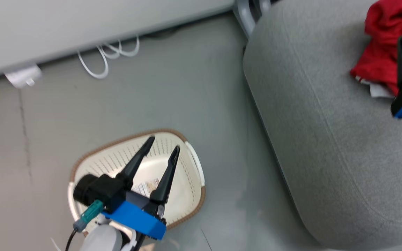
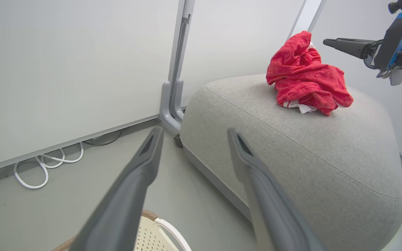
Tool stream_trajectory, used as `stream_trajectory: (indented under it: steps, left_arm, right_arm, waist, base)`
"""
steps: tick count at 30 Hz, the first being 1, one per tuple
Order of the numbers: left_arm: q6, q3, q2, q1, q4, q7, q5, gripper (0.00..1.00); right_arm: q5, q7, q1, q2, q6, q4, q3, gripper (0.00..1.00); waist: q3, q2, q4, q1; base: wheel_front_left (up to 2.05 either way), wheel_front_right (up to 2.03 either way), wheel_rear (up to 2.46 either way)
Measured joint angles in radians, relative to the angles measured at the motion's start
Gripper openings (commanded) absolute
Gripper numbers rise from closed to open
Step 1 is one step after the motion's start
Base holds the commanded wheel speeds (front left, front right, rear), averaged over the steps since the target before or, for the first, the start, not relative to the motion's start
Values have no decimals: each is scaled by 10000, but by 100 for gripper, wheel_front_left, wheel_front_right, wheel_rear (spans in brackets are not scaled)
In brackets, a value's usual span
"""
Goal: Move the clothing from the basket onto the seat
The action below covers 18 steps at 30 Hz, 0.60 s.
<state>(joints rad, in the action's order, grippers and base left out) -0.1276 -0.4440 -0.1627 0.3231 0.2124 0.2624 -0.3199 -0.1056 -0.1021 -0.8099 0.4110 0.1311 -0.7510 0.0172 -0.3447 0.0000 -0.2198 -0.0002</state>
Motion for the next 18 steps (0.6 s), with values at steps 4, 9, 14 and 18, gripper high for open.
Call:
stream_trajectory:
  steps: [4,9,14,18]
  left_arm:
    - [0,326,305,-670,410,0,-142,100]
    - [0,911,458,-1289,763,2,-104,100]
    - [4,1653,495,-1942,943,2,25,100]
    - [19,2201,504,-2245,1060,2,92,100]
  right_arm:
    - [-336,61,1151,-54,-2,708,-105,100]
    - [-539,232,3059,-362,-2,2232,-82,100]
    - [-474,502,5059,-1081,-2,4153,270,100]
    - [-182,719,6357,-1808,-2,5628,606,100]
  waist:
    - [1026,0,261,-1]
    - [2152,0,827,-2]
    - [2977,0,1579,-1]
    - [3372,0,2203,0]
  base:
    - [0,0,0]
    - [0,0,0]
    - [0,0,0]
    - [0,0,0]
